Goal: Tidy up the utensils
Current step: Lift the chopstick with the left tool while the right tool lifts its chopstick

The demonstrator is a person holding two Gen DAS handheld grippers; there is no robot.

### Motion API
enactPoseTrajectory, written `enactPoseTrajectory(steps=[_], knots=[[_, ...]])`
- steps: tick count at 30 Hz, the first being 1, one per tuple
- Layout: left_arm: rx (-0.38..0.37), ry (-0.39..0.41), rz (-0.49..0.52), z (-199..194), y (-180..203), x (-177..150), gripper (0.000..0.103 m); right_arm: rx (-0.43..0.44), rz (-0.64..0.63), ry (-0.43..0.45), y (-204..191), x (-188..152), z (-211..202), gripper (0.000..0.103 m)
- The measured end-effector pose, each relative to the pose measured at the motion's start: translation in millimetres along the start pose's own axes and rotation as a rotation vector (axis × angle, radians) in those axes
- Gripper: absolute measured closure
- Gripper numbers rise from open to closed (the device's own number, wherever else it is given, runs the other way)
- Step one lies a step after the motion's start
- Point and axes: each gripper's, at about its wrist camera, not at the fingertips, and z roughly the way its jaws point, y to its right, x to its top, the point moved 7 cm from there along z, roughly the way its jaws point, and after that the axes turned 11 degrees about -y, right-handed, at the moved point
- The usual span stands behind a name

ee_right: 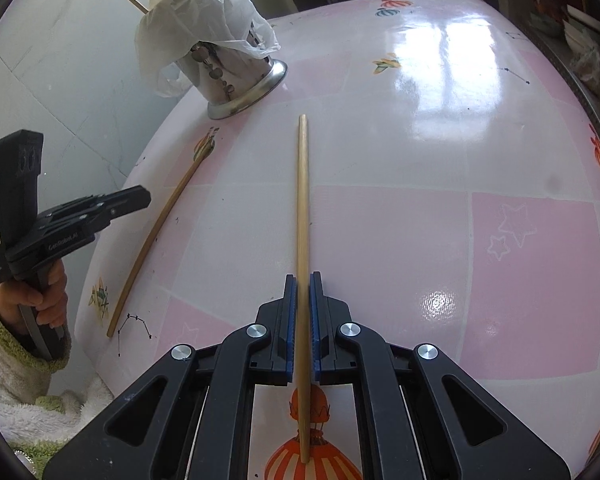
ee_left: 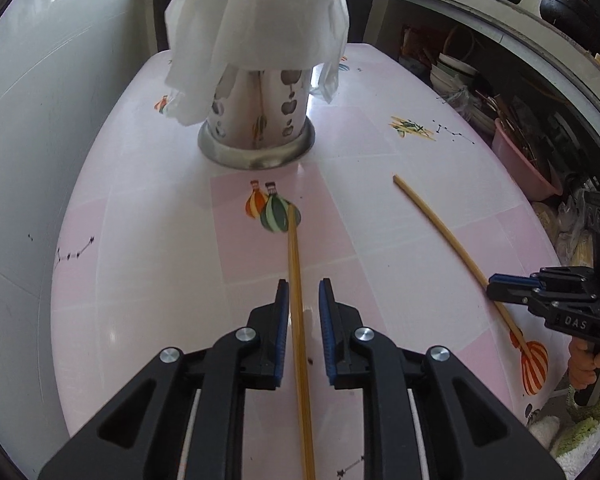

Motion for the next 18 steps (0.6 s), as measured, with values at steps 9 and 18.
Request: enactPoseTrajectory(steps=[9,18], knots=[[0.085,-0.066,0.047,38.7,-3.8,31.2,0.089,0.022,0.004,-0.003,3.9,-4.1,-4.0,0.098],[0.127,-0.047,0.046,38.8,-5.1,28.9,0.097,0.047,0.011,-0.013,2.7,-4.6,-5.2,0.095]])
